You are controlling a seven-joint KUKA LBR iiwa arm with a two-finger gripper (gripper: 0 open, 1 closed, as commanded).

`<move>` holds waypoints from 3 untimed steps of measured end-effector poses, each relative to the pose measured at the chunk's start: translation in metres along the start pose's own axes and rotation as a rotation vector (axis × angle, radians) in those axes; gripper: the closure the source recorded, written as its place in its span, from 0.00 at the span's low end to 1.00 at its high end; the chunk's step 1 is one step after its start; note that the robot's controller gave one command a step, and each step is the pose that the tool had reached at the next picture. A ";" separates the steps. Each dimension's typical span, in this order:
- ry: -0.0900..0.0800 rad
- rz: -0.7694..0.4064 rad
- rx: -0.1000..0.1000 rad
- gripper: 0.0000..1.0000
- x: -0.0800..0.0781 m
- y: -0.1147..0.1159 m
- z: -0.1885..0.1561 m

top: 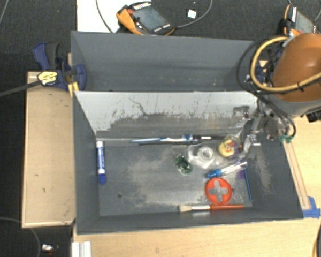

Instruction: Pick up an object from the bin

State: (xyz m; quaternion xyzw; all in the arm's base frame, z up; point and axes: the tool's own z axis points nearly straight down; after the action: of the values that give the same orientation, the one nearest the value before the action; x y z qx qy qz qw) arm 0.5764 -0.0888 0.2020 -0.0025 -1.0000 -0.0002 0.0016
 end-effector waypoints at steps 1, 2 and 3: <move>-0.007 -0.004 0.001 0.00 -0.002 0.000 -0.004; -0.010 -0.243 0.002 0.00 0.041 0.001 0.094; -0.016 -0.316 0.004 0.00 0.060 0.017 0.077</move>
Offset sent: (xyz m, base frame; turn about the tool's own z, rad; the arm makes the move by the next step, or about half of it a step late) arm -0.0590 0.0016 -0.1320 -0.3334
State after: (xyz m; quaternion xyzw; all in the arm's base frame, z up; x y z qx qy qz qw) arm 0.5162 -0.0711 0.1249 0.1549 -0.9879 0.0017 -0.0065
